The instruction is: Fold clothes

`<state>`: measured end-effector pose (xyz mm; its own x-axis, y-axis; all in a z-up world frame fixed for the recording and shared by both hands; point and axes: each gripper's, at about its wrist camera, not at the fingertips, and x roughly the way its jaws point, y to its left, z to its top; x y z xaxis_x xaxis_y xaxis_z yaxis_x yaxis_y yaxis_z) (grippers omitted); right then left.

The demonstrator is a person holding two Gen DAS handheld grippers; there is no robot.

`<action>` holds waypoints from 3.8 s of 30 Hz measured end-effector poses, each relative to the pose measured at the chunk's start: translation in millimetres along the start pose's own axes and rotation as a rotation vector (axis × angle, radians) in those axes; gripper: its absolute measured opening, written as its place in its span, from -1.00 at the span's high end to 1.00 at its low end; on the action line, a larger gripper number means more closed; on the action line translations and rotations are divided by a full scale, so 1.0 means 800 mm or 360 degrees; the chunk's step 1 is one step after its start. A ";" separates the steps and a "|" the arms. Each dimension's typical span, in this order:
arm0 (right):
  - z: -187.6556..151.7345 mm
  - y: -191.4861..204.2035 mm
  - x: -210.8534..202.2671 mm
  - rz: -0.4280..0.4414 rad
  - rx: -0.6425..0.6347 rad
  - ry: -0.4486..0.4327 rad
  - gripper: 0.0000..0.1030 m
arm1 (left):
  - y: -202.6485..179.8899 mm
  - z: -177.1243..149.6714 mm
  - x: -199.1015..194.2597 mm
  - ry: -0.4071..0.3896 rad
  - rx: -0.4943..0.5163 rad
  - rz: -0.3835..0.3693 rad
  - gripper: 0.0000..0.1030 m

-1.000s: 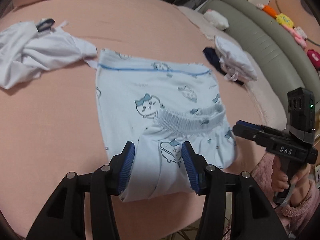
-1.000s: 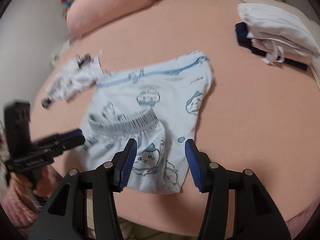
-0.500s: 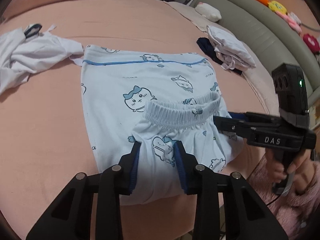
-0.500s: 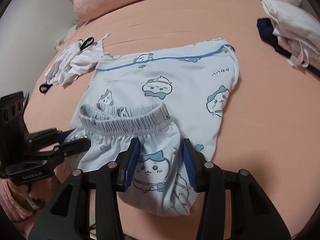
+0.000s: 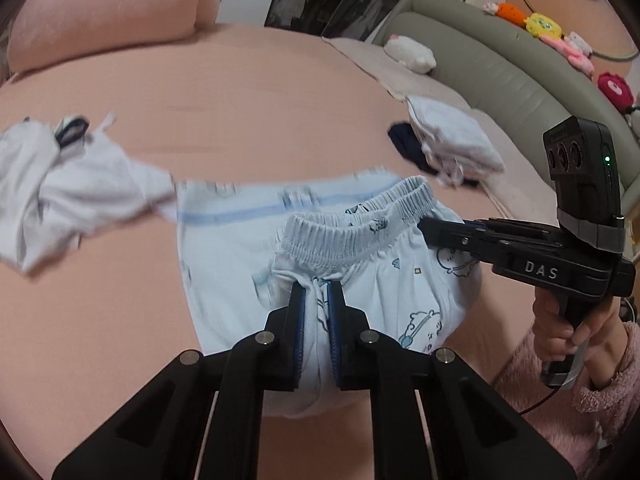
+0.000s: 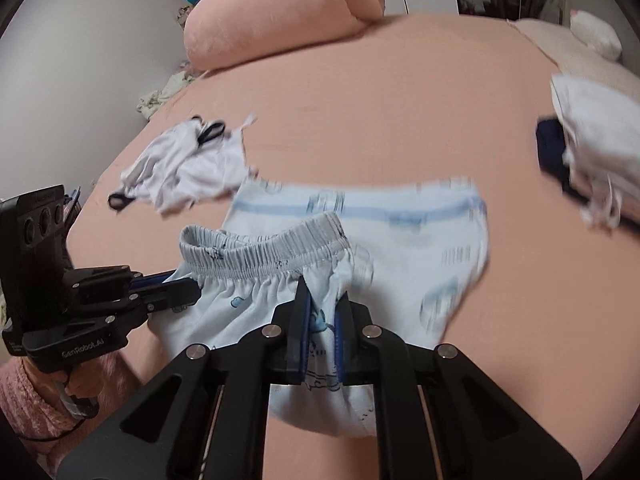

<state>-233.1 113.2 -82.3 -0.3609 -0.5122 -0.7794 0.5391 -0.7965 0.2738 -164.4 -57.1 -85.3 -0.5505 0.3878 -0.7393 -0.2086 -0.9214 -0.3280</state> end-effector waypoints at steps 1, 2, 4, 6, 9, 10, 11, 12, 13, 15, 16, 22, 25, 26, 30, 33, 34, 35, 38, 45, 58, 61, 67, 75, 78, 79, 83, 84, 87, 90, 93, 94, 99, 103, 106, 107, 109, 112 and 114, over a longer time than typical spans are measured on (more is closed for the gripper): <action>0.014 -0.004 0.008 -0.0015 0.0015 -0.0018 0.84 | 0.006 0.015 0.009 -0.0006 -0.0008 0.0008 0.78; 0.026 -0.009 0.016 -0.0022 0.0032 -0.0020 0.84 | 0.011 0.027 0.020 -0.0004 -0.0020 0.0016 0.78; 0.045 -0.020 0.039 -0.0041 0.0070 -0.0004 0.82 | 0.026 0.045 0.050 0.0034 -0.0069 0.0054 0.78; 0.056 -0.036 0.074 -0.0070 0.0113 0.0068 0.65 | 0.044 0.052 0.083 0.0127 -0.0133 0.0052 0.74; 0.055 -0.065 0.112 -0.0041 0.0257 0.0184 0.56 | 0.068 0.056 0.122 0.0259 -0.0228 0.0020 0.59; 0.054 -0.073 0.112 0.0004 0.0310 0.0183 0.56 | 0.068 0.059 0.112 0.0234 -0.0232 0.0009 0.49; 0.053 -0.080 0.110 0.0044 0.0358 0.0177 0.49 | 0.067 0.060 0.097 0.0191 -0.0238 0.0027 0.28; 0.051 -0.082 0.094 0.0045 0.0372 0.0137 0.37 | 0.068 0.058 0.077 0.0124 -0.0249 0.0056 0.15; 0.048 -0.083 0.078 0.0042 0.0385 0.0096 0.32 | 0.068 0.052 0.059 0.0060 -0.0261 0.0068 -0.02; 0.035 -0.082 0.040 -0.0020 0.0379 0.0004 0.14 | 0.071 0.035 0.030 -0.0018 -0.0300 0.0079 -0.02; 0.028 -0.081 0.023 -0.0050 0.0375 -0.0036 0.09 | 0.074 0.024 0.020 -0.0018 -0.0327 0.0092 -0.02; -0.045 -0.067 -0.005 -0.0276 0.0280 0.0076 0.05 | 0.081 -0.041 0.012 0.0064 -0.0455 0.0202 -0.02; -0.072 -0.073 -0.006 -0.0254 0.0343 0.0064 0.05 | 0.083 -0.060 0.017 0.0119 -0.0517 0.0160 0.02; -0.077 -0.074 -0.007 -0.0235 0.0365 0.0051 0.05 | 0.080 -0.064 0.016 0.0121 -0.0511 0.0147 0.02; -0.084 -0.082 0.004 -0.0173 0.0408 0.0067 0.05 | 0.074 -0.073 0.018 0.0132 -0.0527 0.0098 0.02; -0.083 -0.081 0.022 -0.0092 0.0432 0.0095 0.21 | 0.071 -0.069 0.026 0.0120 -0.0522 0.0055 0.40; -0.079 -0.077 0.028 -0.0073 0.0411 0.0103 0.40 | 0.069 -0.067 0.031 0.0138 -0.0526 0.0028 0.82; -0.076 -0.076 0.032 -0.0062 0.0411 0.0118 0.67 | 0.067 -0.065 0.034 0.0148 -0.0525 0.0016 0.84; -0.071 -0.072 0.031 -0.0056 0.0396 0.0125 0.78 | 0.055 -0.060 0.028 0.0124 -0.0482 0.0039 0.87; -0.091 -0.047 -0.041 -0.0083 0.0368 0.0060 0.80 | 0.026 -0.077 -0.030 0.0087 -0.0434 -0.0034 0.87; -0.165 -0.040 -0.070 -0.0199 0.0375 0.0097 0.71 | 0.049 -0.138 -0.071 0.0128 -0.0522 0.0055 0.96; -0.161 -0.040 -0.093 -0.0218 0.0411 -0.0047 0.70 | 0.037 -0.140 -0.077 0.0121 -0.0435 -0.0017 0.95; -0.156 -0.029 -0.083 -0.0266 0.0333 -0.0009 0.70 | 0.018 -0.151 -0.030 0.0376 -0.0332 0.0155 0.85; -0.180 -0.038 -0.075 -0.0248 0.0377 0.0119 0.43 | 0.012 -0.150 -0.029 0.0324 -0.0278 0.0119 0.27; -0.180 -0.030 -0.076 -0.0321 0.0322 0.0125 0.43 | 0.007 -0.148 -0.021 0.0337 -0.0221 0.0129 0.61; -0.180 -0.026 -0.081 -0.0346 0.0302 0.0103 0.43 | 0.006 -0.147 -0.022 0.0329 -0.0221 0.0110 0.73; -0.180 -0.020 -0.081 -0.0333 0.0242 0.0107 0.30 | 0.003 -0.144 -0.029 0.0271 -0.0235 0.0002 0.84; -0.182 -0.022 -0.073 -0.0350 0.0246 0.0142 0.37 | 0.003 -0.142 -0.031 0.0252 -0.0245 -0.0031 0.84; -0.185 -0.028 -0.061 -0.0432 0.0247 0.0177 0.66 | 0.012 -0.139 -0.040 0.0202 -0.0323 -0.0108 0.84; -0.185 -0.033 -0.062 -0.0449 0.0264 0.0173 0.69 | 0.026 -0.143 -0.043 0.0205 -0.0386 -0.0044 0.84; -0.187 -0.036 -0.063 -0.0467 0.0278 0.0173 0.69 | 0.033 -0.145 -0.039 0.0232 -0.0400 0.0054 0.84; -0.186 -0.035 -0.065 -0.0469 0.0277 0.0169 0.69 | 0.034 -0.146 -0.037 0.0241 -0.0403 0.0054 0.84; -0.185 -0.044 -0.075 -0.0392 0.0349 0.0140 0.69 | 0.026 -0.150 -0.032 0.0287 -0.0359 0.0010 0.81; -0.185 -0.050 -0.072 -0.0332 0.0393 0.0146 0.68 | 0.025 -0.150 -0.020 0.0322 -0.0337 0.0014 0.81; -0.186 -0.049 -0.058 -0.0312 0.0369 0.0200 0.63 | 0.019 -0.146 -0.017 0.0300 -0.0278 0.0035 0.90; -0.185 -0.045 -0.059 -0.0328 0.0337 0.0190 0.68 | 0.016 -0.144 -0.019 0.0276 -0.0252 0.0060 0.96; -0.185 -0.039 -0.060 -0.0359 0.0297 0.0172 0.73 | 0.008 -0.140 -0.028 0.0213 -0.0187 0.0140 0.97; -0.185 -0.038 -0.060 -0.0397 0.0289 0.0168 0.76 | 0.007 -0.136 -0.046 0.0135 -0.0167 0.0230 0.98; -0.185 -0.038 -0.061 -0.0408 0.0286 0.0168 0.76 | 0.016 -0.138 -0.050 0.0145 -0.0199 0.0275 0.98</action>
<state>-119.1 210.1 -135.8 -0.3814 -0.2590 -0.8874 0.2944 -0.9440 0.1490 -56.1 -81.7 -125.2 -0.4931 0.2307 -0.8388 -0.0128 -0.9660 -0.2582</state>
